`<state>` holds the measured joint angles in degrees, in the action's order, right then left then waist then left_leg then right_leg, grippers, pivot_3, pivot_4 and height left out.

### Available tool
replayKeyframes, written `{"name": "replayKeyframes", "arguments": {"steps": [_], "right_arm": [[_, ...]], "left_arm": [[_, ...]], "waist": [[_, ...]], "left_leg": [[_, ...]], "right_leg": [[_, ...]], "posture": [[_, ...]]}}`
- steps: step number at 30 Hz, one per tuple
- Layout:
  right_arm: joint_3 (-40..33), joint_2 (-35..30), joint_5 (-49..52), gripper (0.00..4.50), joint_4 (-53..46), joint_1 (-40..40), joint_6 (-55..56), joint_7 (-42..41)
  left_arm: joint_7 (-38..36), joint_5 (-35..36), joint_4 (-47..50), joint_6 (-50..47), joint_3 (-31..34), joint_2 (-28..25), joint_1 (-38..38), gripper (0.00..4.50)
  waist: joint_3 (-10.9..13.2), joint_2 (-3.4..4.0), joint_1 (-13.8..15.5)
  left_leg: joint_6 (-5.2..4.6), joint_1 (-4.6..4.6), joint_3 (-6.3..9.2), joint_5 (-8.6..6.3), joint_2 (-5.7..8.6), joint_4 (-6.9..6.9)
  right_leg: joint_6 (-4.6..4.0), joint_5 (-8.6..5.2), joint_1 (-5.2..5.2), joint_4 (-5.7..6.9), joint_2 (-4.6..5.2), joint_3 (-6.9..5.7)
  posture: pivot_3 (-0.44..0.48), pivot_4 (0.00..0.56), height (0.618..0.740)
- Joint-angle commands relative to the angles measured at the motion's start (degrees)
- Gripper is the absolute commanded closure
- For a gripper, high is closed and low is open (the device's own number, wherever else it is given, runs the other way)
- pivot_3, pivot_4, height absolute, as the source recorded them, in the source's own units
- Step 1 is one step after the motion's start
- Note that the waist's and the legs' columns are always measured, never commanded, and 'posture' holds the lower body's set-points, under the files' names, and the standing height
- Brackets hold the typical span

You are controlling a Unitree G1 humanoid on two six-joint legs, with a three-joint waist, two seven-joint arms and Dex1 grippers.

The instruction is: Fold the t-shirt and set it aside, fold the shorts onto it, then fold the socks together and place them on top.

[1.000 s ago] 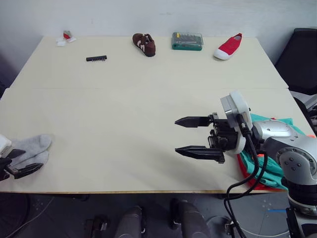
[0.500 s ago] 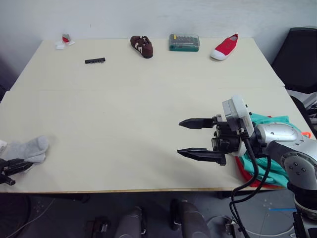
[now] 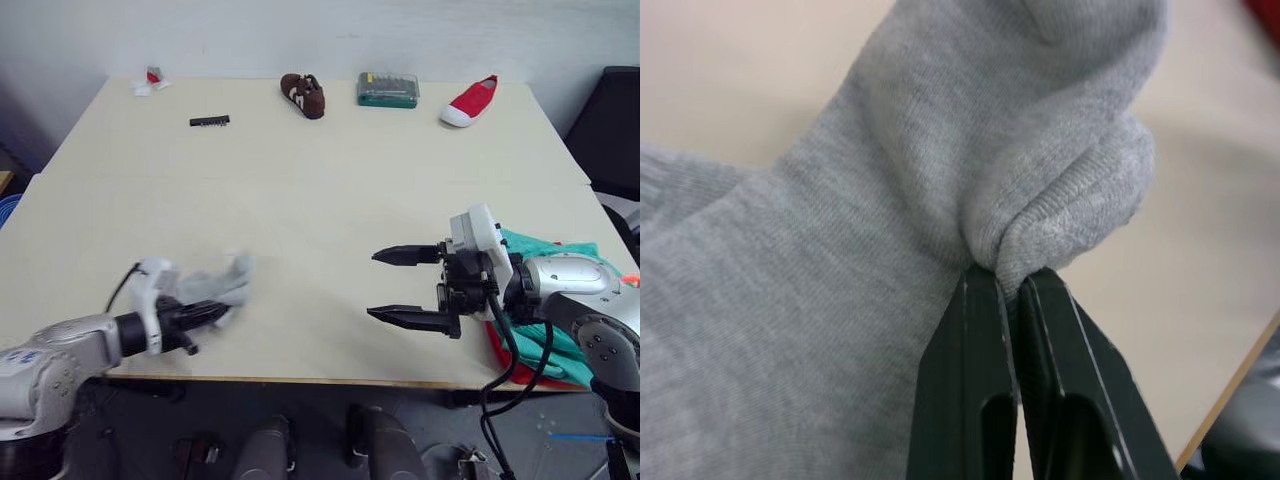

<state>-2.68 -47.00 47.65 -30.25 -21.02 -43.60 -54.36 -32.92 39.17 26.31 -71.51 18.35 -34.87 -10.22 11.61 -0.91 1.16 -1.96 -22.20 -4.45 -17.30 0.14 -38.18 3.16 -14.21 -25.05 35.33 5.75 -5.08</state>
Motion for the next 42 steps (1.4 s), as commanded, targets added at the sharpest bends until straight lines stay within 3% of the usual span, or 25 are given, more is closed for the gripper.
{"name": "replayKeyframes", "arguments": {"steps": [1, 4, 13, 19, 22, 24, 27, 31, 35, 42], "right_arm": [[-1.0, -0.2, -1.2, 0.0, -1.6, 0.8, 1.7, 0.4], [-0.5, 0.1, -3.5, 0.0, -1.5, 2.0, 2.7, 1.4], [0.1, 0.7, -9.2, 0.0, -1.3, 4.7, 5.1, 3.7], [0.9, 1.4, -11.8, 0.0, -1.4, 5.1, 5.8, 5.3], [1.3, 1.6, -13.7, 0.0, -1.1, 5.5, 6.8, 5.9], [1.9, 1.5, -15.3, 0.0, -0.5, 5.3, 7.7, 6.0], [4.2, 1.0, -19.3, 0.0, 1.8, 3.6, 10.6, 5.1], [8.0, 2.8, -23.6, 0.0, 8.1, -2.0, 13.7, 3.9], [13.3, 4.1, -31.9, 0.0, 16.6, -8.2, 20.9, 2.4], [21.1, 8.4, -44.9, 0.0, 35.4, -18.2, 37.3, 0.7]], "left_arm": [[7.6, -2.0, -1.1, -1.8, -4.5, 5.3, -5.6, 4.49], [10.3, -4.0, -4.3, -2.0, -11.3, 9.1, -11.8, 4.49], [18.3, -8.6, -14.4, -5.2, -18.3, 19.8, -24.6, 4.49], [17.5, -6.8, -13.3, -9.2, -16.9, 21.0, -26.6, 2.85], [14.5, -4.0, -10.1, -11.5, -13.7, 17.9, -27.0, 1.9], [10.7, -1.7, -7.9, -11.9, -12.0, 13.1, -26.6, 1.28], [-1.2, -2.3, -4.9, -1.4, -13.1, -1.2, -22.6, 1.28], [-20.4, -11.0, -5.3, 23.3, -19.7, -18.0, -13.0, 1.28], [-25.4, -14.8, -9.1, 32.9, -22.8, -20.3, -11.6, 1.28], [-25.1, -24.5, -15.6, 44.1, -29.2, -16.6, -13.5, 1.28]], "waist": [[0.0, -0.01, 0.1], [0.0, -0.08, 0.4], [0.0, -0.13, 0.3], [0.0, -0.15, 0.3], [0.0, -0.15, 0.2], [0.0, -0.15, 0.1], [0.0, -0.21, -0.4], [0.0, -0.16, -1.1], [0.0, -0.17, -0.3], [0.0, -0.17, -0.2]], "left_leg": [[0.01, 0.02, -0.02, 0.02, -0.02, 0.0], [0.06, 0.04, -0.01, 0.07, -0.04, -0.01], [0.24, 0.0, -0.02, 0.22, -0.02, -0.06], [0.27, 0.02, -0.01, 0.25, -0.03, -0.06], [0.32, 0.01, -0.01, 0.27, -0.05, -0.05], [0.37, 0.02, -0.01, 0.3, -0.05, -0.04], [0.53, 0.02, -0.03, 0.34, -0.07, -0.02], [0.68, 0.09, -0.09, 0.35, -0.12, 0.06], [0.62, -0.03, -0.07, 0.36, -0.12, 0.05], [0.31, -0.15, -0.13, 0.24, -0.11, 0.02]], "right_leg": [[0.01, 0.0, 0.01, 0.0, -0.04, 0.0], [0.01, 0.0, 0.04, 0.02, -0.14, -0.01], [0.09, 0.05, 0.09, -0.11, -0.17, -0.02], [0.09, 0.05, 0.1, -0.1, -0.19, -0.02], [0.08, 0.05, 0.1, -0.11, -0.2, -0.03], [0.08, 0.05, 0.09, -0.1, -0.2, -0.02], [0.03, 0.02, 0.0, -0.01, -0.24, 0.0], [-0.18, -0.11, -0.08, 0.07, -0.26, 0.02], [-0.26, -0.15, -0.18, 0.06, -0.2, -0.02], [-0.23, -0.13, -0.25, 0.07, -0.21, -0.02]], "posture": [[0.0, 0.15, 0.74], [0.0, 0.15, 0.74], [0.0, 0.15, 0.74], [0.0, 0.15, 0.74], [0.0, 0.15, 0.74], [0.0, 0.15, 0.74], [0.0, 0.15, 0.74], [0.0, 0.15, 0.74], [0.0, 0.15, 0.74], [0.0, 0.15, 0.74]]}}
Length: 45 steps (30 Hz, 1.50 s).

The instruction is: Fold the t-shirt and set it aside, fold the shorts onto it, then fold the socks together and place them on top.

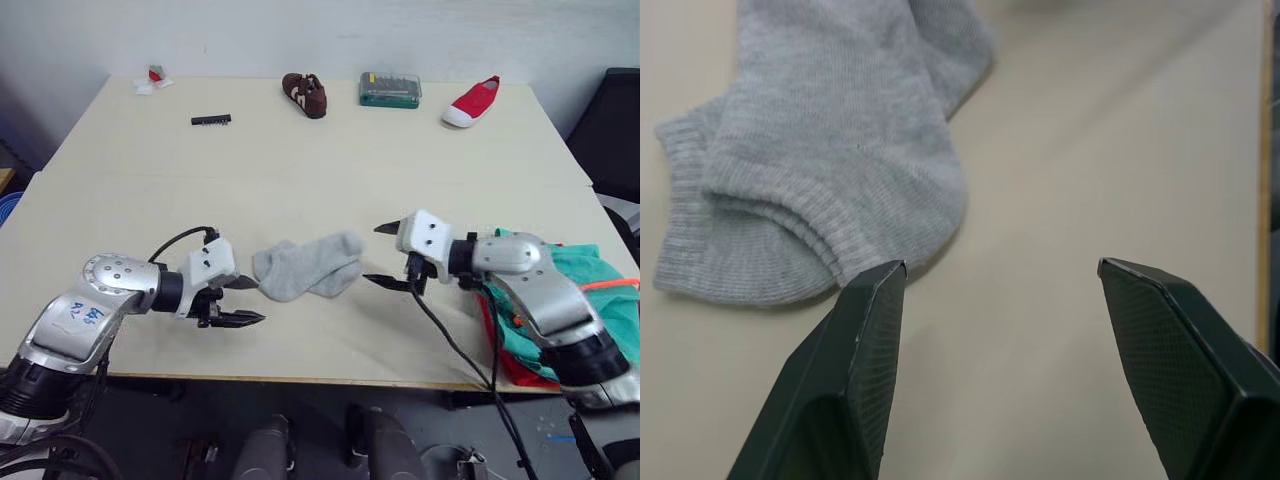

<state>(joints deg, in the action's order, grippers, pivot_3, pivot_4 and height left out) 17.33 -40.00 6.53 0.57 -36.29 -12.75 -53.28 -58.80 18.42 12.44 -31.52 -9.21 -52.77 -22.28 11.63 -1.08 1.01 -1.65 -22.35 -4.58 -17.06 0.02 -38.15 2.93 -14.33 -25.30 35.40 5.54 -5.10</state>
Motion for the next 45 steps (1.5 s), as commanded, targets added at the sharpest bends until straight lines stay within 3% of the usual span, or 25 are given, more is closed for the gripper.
{"name": "replayKeyframes", "arguments": {"steps": [1, 4, 5, 7, 12, 19, 23, 26, 31, 37, 41, 45], "right_arm": [[2.0, 1.9, -5.9, 0.0, 7.4, -4.3, 9.6, -0.2], [3.3, 3.8, -10.6, 0.0, 14.5, -7.6, 15.5, 1.5], [3.6, 4.4, -11.8, 0.19, 16.4, -8.5, 17.5, 2.0], [3.7, 5.3, -13.4, 0.67, 19.1, -9.6, 20.5, 2.2], [3.2, 8.6, -14.2, 2.39, 22.0, -10.5, 23.8, 2.3], [2.2, 9.1, -15.2, 4.47, 24.1, -11.0, 25.8, 2.9], [1.1, 8.1, -14.7, 4.47, 22.5, -11.3, 25.6, 2.3], [-0.9, 6.7, -13.3, 4.47, 17.6, -10.8, 23.6, 0.6], [-3.2, 5.2, -10.2, 4.47, 6.0, -7.0, 16.9, -1.8], [-2.7, 5.5, -10.7, 4.47, -9.8, 3.5, 8.3, 0.0], [0.9, 8.0, -16.8, 4.47, -10.5, 8.4, 8.5, 5.3], [4.1, 10.0, -20.6, 4.47, -9.8, 12.1, 8.9, 8.0]], "left_arm": [[1.3, -6.0, -3.1, 6.2, -2.9, 2.2, -2.0, 1.28], [3.3, -10.7, -7.1, 11.2, -4.8, 4.8, -3.4, 1.9], [4.0, -11.5, -8.0, 11.8, -4.8, 5.6, -3.6, 2.2], [4.3, -12.7, -8.9, 12.9, -4.8, 6.6, -3.8, 2.87], [3.9, -13.3, -8.7, 11.6, -5.0, 8.8, -3.5, 4.44], [3.5, -11.7, -7.4, 7.9, -3.3, 10.7, -3.6, 4.5], [2.2, -6.5, -5.6, 1.8, 0.6, 11.7, -5.3, 4.5], [-1.0, -2.1, -4.2, -1.9, 4.0, 9.4, -8.0, 4.5], [-4.9, -2.9, -9.5, 0.9, 4.5, 5.1, -12.8, 4.5], [-10.1, -14.4, -33.3, 24.4, -2.6, 4.7, -24.8, 4.5], [-11.4, -19.9, -47.3, 37.5, -6.5, 8.6, -29.6, 4.5], [-14.3, -20.9, -51.0, 41.1, -7.5, 10.8, -30.2, 4.5]], "waist": [[0.0, 0.0, 0.0], [0.0, -0.01, -0.3], [0.0, -0.01, -0.4], [0.0, -0.01, -0.8], [0.0, -0.02, -1.2], [0.0, -0.01, -1.1], [0.0, -0.02, -1.2], [0.0, -0.02, -1.2], [0.0, -0.01, -1.3], [0.0, -0.02, -0.9], [0.0, -0.05, -0.9], [0.0, -0.07, -1.2]], "left_leg": [[0.01, -0.04, -0.03, 0.01, 0.0, -0.02], [-0.06, -0.1, -0.12, 0.06, 0.03, -0.06], [-0.1, -0.09, -0.16, 0.07, 0.04, -0.06], [-0.14, -0.07, -0.21, 0.09, 0.04, -0.07], [-0.11, -0.02, -0.23, 0.11, 0.04, -0.07], [-0.09, 0.0, -0.23, 0.12, 0.05, -0.1], [-0.08, 0.0, -0.23, 0.13, 0.04, -0.1], [-0.06, -0.03, -0.23, 0.14, 0.03, -0.11], [0.01, 0.01, -0.22, 0.18, 0.01, -0.07], [0.03, 0.01, -0.28, 0.19, 0.01, -0.08], [-0.14, 0.03, -0.45, 0.14, 0.07, -0.13], [-0.24, 0.01, -0.59, 0.09, 0.06, -0.12]], "right_leg": [[0.0, 0.0, -0.05, 0.01, -0.01, 0.0], [0.09, 0.05, -0.08, 0.02, -0.02, 0.01], [0.12, 0.06, -0.07, 0.03, -0.01, 0.04], [0.17, 0.09, -0.07, 0.04, 0.02, 0.1], [0.19, 0.1, -0.06, 0.17, 0.03, 0.16], [0.2, 0.11, -0.06, 0.24, 0.07, 0.2], [0.2, 0.11, -0.06, 0.27, 0.05, 0.2], [0.21, 0.11, -0.08, 0.33, 0.04, 0.21], [0.2, 0.11, -0.08, 0.31, 0.0, 0.2], [0.19, 0.1, -0.09, 0.23, -0.06, 0.16], [0.26, 0.14, -0.09, 0.24, -0.02, 0.12], [0.32, 0.18, -0.13, 0.29, -0.04, 0.1]], "posture": [[0.0, 0.15, 0.74], [0.0, 0.15, 0.74], [0.0, 0.15, 0.74], [0.0, 0.15, 0.74], [0.0, 0.15, 0.74], [0.0, 0.15, 0.74], [0.0, 0.15, 0.74], [0.0, 0.15, 0.74], [0.0, 0.15, 0.74], [0.0, 0.15, 0.74], [0.0, 0.15, 0.74], [0.0, 0.15, 0.74]]}}
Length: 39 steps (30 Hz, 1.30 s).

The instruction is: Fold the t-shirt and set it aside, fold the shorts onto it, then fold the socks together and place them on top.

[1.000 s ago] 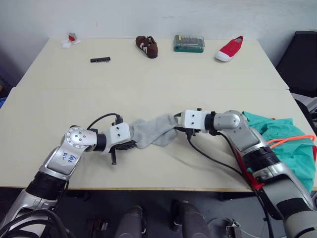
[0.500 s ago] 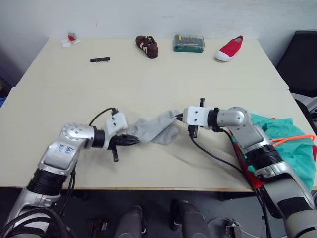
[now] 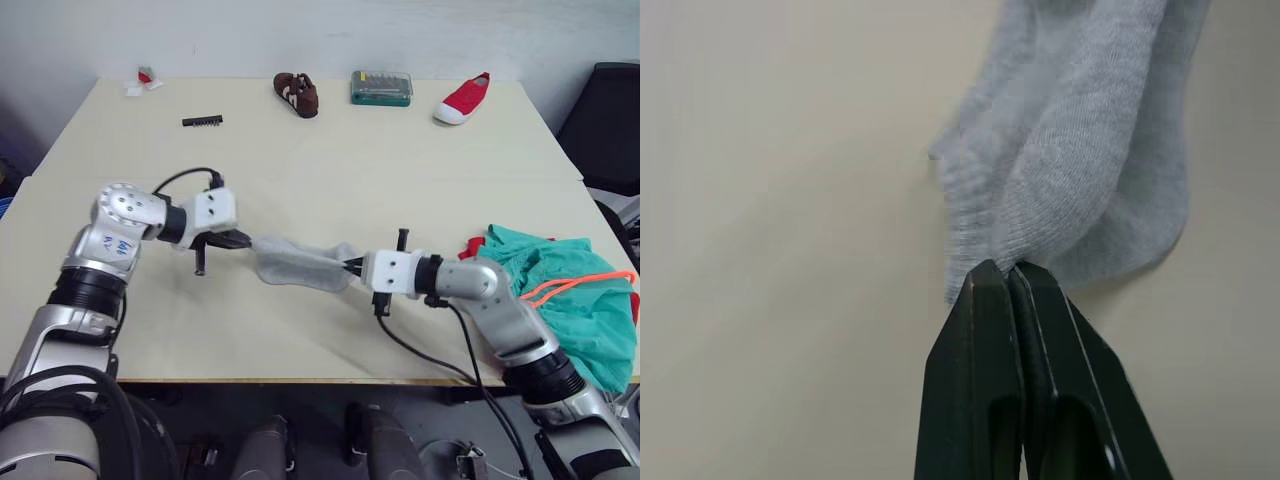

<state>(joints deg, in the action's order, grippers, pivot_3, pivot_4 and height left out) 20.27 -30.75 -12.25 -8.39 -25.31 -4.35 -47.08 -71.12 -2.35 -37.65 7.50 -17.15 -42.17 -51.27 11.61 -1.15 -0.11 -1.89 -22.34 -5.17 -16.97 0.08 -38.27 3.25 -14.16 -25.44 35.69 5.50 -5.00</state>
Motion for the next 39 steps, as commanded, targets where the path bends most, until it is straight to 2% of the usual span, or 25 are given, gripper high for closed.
{"name": "replayKeyframes", "arguments": {"steps": [1, 11, 17, 23, 27, 30, 32, 35, 39], "right_arm": [[1.2, 0.9, -2.1, 4.47, -0.9, 1.4, 0.5, 2.0], [-4.2, -2.2, 0.3, 4.47, -0.4, -3.4, 0.3, 0.9], [-3.8, -2.9, -0.3, 4.47, 0.5, -3.9, 1.6, 0.3], [-2.0, -2.5, -1.1, 4.47, 1.2, -1.8, 1.3, -0.3], [-3.9, -2.2, 2.2, 3.69, -1.8, -1.1, -2.8, -2.0], [-8.0, -3.6, 8.1, 2.66, -7.1, 0.4, -8.4, -4.7], [-10.5, -3.4, 12.7, 2.66, -10.3, 0.9, -13.5, -5.9], [-16.0, -0.3, 22.9, 2.66, -13.7, -1.4, -25.8, -5.1], [-14.9, 6.1, 25.9, 3.55, -11.2, -6.3, -32.2, -0.3]], "left_arm": [[-2.7, 0.2, -1.0, 1.8, 0.8, 0.5, -1.1, 4.5], [-2.3, 0.2, -4.8, 1.2, 3.9, 2.4, -6.2, 4.5], [-3.3, 0.8, 0.0, -0.3, 4.3, 2.2, -0.9, 4.5], [-3.6, 2.7, 10.3, -7.7, 5.5, 1.3, 6.1, 4.5], [-5.5, 5.2, 14.7, -15.1, 7.7, -1.4, 7.7, 3.73], [-9.1, 12.0, 19.9, -26.1, 11.2, -3.4, 7.3, 2.8], [-10.0, 16.2, 23.0, -32.7, 13.3, -4.0, 7.0, 2.8], [-6.3, 22.2, 27.2, -43.4, 16.9, -2.0, 5.5, 2.8], [2.5, 19.5, 27.1, -43.3, 14.9, 4.3, 5.6, 3.65]], "waist": [[0.0, -0.01, -0.1], [0.0, -0.05, 0.1], [0.0, -0.05, -0.3], [0.0, -0.05, -0.1], [0.0, -0.05, -0.1], [0.0, -0.05, -0.1], [0.0, -0.05, -0.1], [0.0, -0.05, 0.1], [0.0, -0.05, 0.0]], "left_leg": [[-0.01, -0.06, -0.02, -0.01, -0.01, 0.0], [-0.38, -0.14, -0.05, -0.25, -0.02, -0.62], [-0.32, -0.15, -0.14, -0.26, -0.03, -0.63], [-0.33, -0.2, -0.12, -0.27, -0.06, -0.71], [-0.34, -0.19, -0.13, -0.28, -0.06, -0.75], [-0.35, -0.22, -0.11, -0.29, -0.07, -0.75], [-0.37, -0.26, -0.09, -0.31, -0.07, -0.75], [-0.39, -0.26, -0.05, -0.32, -0.07, -0.79], [-0.38, -0.13, -0.06, -0.31, -0.05, -0.81]], "right_leg": [[0.01, 0.01, -0.05, -0.01, -0.01, -0.02], [0.16, 0.08, -0.02, -0.03, 0.03, -0.04], [0.2, 0.1, -0.01, 0.13, 0.01, 0.05], [0.23, 0.11, -0.02, 0.12, 0.01, 0.41], [0.25, 0.12, -0.01, 0.13, 0.01, 0.52], [0.25, 0.12, -0.02, 0.13, 0.0, 0.51], [0.25, 0.12, -0.02, 0.1, 0.01, 0.5], [0.3, 0.15, 0.01, 0.08, 0.02, 0.52], [0.34, 0.17, 0.09, 0.11, 0.04, 0.57]], "posture": [[0.0, 0.15, 0.74], [0.0, 0.15, 0.74], [0.0, 0.15, 0.74], [0.0, 0.15, 0.74], [0.0, 0.15, 0.74], [0.0, 0.15, 0.74], [0.0, 0.15, 0.74], [0.0, 0.15, 0.74], [0.0, 0.15, 0.74]]}}
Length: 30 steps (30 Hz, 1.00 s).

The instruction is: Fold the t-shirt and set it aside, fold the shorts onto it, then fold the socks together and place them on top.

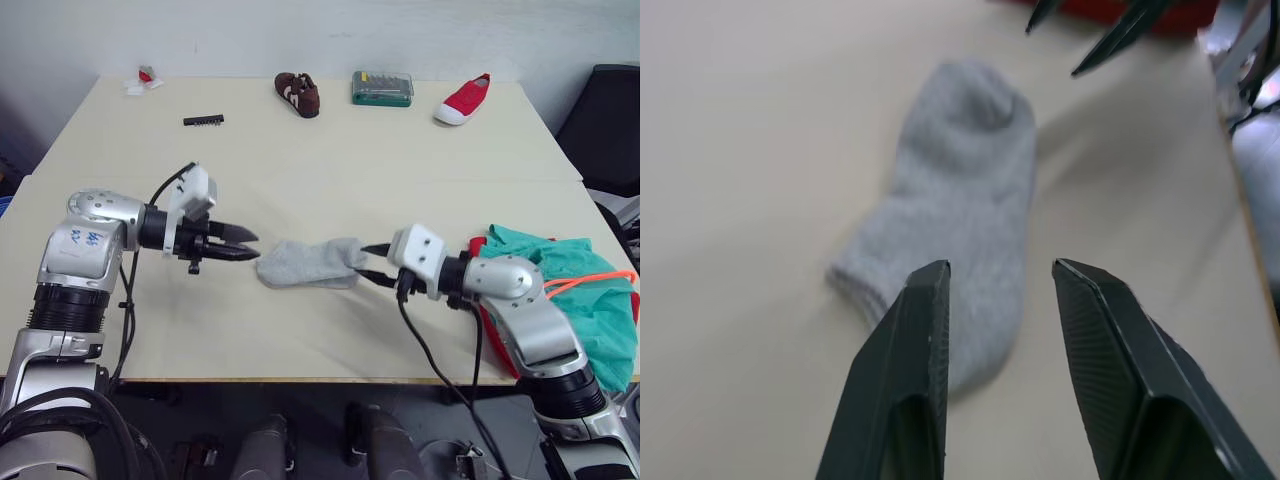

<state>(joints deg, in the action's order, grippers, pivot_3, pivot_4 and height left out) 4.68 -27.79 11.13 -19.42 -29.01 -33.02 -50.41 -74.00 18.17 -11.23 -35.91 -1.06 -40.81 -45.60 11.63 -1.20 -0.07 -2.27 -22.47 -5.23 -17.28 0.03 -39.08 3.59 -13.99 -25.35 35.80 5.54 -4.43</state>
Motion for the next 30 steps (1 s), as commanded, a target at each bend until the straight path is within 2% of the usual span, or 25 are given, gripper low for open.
{"name": "replayKeyframes", "arguments": {"steps": [1, 3, 8, 14, 19, 22, 26, 30], "right_arm": [[1.8, 4.5, 1.9, 3.86, 1.3, -3.5, -3.9, 4.4], [4.9, 7.2, -0.9, 4.47, 5.6, -5.1, -2.8, 7.1], [11.9, 10.6, -7.2, 4.47, 15.4, -6.1, 2.7, 11.2], [16.7, 6.1, -15.1, 4.47, 20.0, -3.4, 8.3, 12.7], [11.6, 0.9, -15.3, 4.47, 18.2, 0.5, 8.6, 14.0], [8.0, -0.1, -13.0, 4.47, 16.6, 2.0, 7.1, 14.0], [3.4, 2.9, -4.6, 4.47, 8.8, 2.3, 2.2, 11.5], [4.3, 7.3, -2.5, 4.47, 5.7, -2.8, -1.9, 12.9]], "left_arm": [[7.3, -1.8, 0.3, 0.0, -1.8, 4.4, 0.0, 3.96], [10.6, -4.0, -0.5, 0.9, -4.1, 7.0, 0.9, 4.49], [17.9, -10.4, -3.9, 5.0, -9.2, 10.9, 3.4, 4.49], [20.9, -15.3, -8.8, 10.3, -11.8, 9.9, 5.7, 4.49], [19.7, -15.0, -9.6, 12.7, -10.8, 7.5, 8.3, 4.49], [19.6, -13.8, -8.7, 12.4, -9.5, 7.1, 9.5, 4.49], [19.9, -12.0, -6.1, 10.7, -7.6, 7.8, 10.8, 4.49], [19.9, -12.2, -6.2, 10.9, -7.5, 8.7, 10.1, 4.49]], "waist": [[0.0, 0.0, 0.0], [0.0, 0.0, -0.1], [0.0, 0.0, -0.3], [0.0, -0.02, -0.2], [-0.4, -0.09, -0.2], [-0.5, -0.09, -0.2], [-0.5, -0.09, -0.5], [-0.5, -0.08, -1.1]], "left_leg": [[0.01, 0.03, -0.01, 0.0, 0.0, 0.01], [0.03, 0.01, -0.02, 0.01, 0.0, 0.01], [0.05, -0.03, -0.13, -0.01, 0.02, 0.08], [0.05, -0.03, -0.12, -0.03, 0.04, 0.06], [0.1, 0.19, -0.12, -0.14, 0.03, 0.08], [0.11, 0.31, -0.1, -0.18, 0.0, 0.08], [-0.08, 0.39, -0.05, -0.35, -0.07, 0.1], [0.0, 0.35, -0.07, -0.34, -0.15, 0.14]], "right_leg": [[0.0, 0.0, 0.0, 0.01, -0.01, 0.01], [0.0, 0.0, -0.02, 0.07, -0.02, 0.01], [0.0, 0.0, -0.12, 0.05, -0.03, 0.1], [0.0, 0.0, -0.12, 0.03, 0.01, 0.09], [-0.01, 0.0, 0.03, -0.16, 0.05, 0.13], [-0.01, 0.0, 0.14, -0.16, 0.07, 0.13], [-0.04, -0.02, 0.21, -0.16, 0.06, 0.14], [-0.1, -0.05, 0.08, -0.06, -0.02, 0.15]], "posture": [[0.0, 0.15, 0.74], [0.0, 0.15, 0.74], [0.0, 0.15, 0.74], [0.0, 0.15, 0.74], [0.0, 0.15, 0.74], [0.0, 0.15, 0.74], [0.0, 0.15, 0.74], [0.0, 0.15, 0.74]]}}
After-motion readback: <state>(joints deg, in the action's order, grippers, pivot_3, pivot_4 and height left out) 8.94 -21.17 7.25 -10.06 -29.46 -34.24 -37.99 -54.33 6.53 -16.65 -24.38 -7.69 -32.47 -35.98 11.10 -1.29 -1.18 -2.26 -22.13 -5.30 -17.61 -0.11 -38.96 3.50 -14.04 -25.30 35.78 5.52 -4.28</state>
